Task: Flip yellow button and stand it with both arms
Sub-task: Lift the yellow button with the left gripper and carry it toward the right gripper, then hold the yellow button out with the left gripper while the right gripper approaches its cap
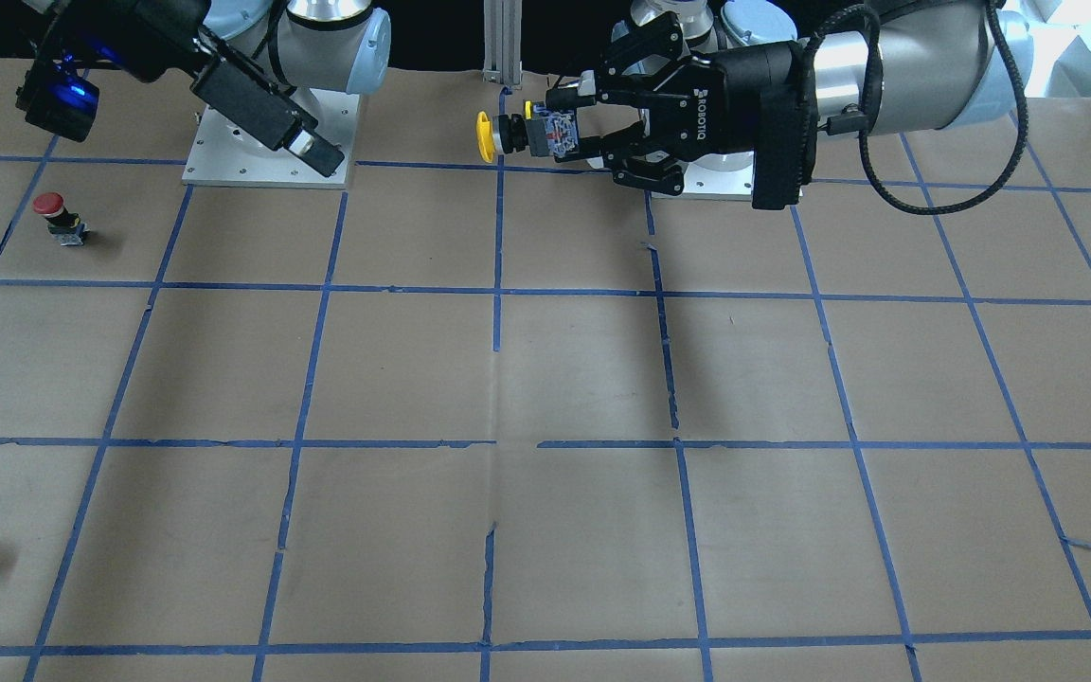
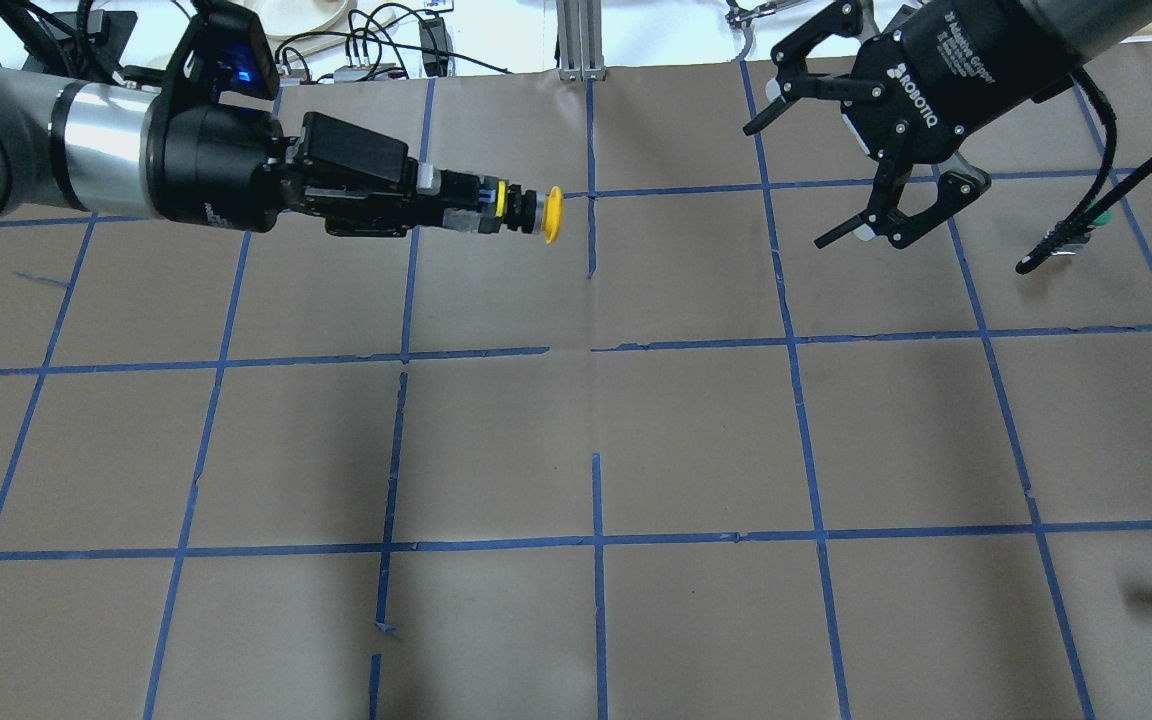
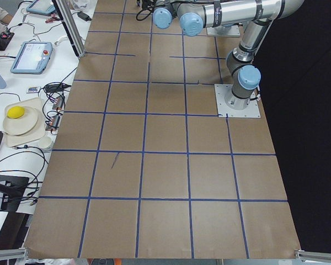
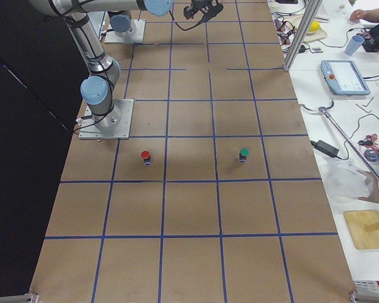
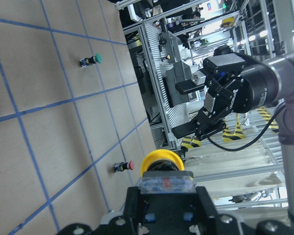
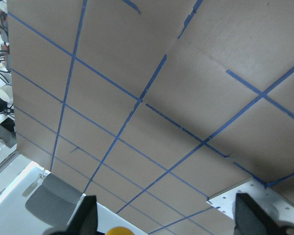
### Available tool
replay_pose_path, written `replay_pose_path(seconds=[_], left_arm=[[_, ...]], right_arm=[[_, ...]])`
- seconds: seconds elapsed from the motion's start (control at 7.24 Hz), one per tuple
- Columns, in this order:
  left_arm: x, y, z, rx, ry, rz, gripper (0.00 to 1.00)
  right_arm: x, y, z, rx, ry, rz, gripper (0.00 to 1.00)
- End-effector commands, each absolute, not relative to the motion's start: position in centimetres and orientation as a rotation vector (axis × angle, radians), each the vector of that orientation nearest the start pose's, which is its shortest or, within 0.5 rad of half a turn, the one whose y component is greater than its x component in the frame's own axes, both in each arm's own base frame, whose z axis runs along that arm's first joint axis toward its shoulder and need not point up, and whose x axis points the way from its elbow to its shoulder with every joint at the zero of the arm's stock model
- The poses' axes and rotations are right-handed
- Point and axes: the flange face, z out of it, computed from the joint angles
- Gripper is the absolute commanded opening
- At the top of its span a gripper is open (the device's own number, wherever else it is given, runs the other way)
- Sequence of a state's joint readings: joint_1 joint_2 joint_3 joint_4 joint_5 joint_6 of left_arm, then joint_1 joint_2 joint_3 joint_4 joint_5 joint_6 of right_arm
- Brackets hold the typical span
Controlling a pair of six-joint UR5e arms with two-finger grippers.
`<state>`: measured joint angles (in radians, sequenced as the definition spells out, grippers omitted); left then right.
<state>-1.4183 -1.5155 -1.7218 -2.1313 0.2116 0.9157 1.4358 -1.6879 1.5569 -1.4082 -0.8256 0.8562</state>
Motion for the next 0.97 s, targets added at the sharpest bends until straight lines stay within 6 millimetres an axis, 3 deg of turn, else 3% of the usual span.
replay_pose_path(seconds=[0.0, 0.28, 0.41, 0.83], left_arm=[[-17.2, -46.6, 47.5, -0.153, -1.657, 0.237, 0.15], [-17.4, -46.5, 47.6, -0.155, -1.655, 0.236, 0.15], [-17.4, -46.7, 47.4, -0.153, -1.653, 0.235, 0.15], [-17.4, -47.1, 47.7, -0.127, -1.617, 0.263, 0.15]], right_arm=[[15.1, -43.8, 58.4, 1.196, 2.004, 0.405, 1.0], [15.7, -44.4, 58.4, 1.191, 1.947, 0.434, 1.0], [15.7, -46.0, 57.8, 1.176, 1.907, 0.448, 1.0], [19.5, -47.9, 55.9, 1.181, 1.887, 0.533, 0.99]])
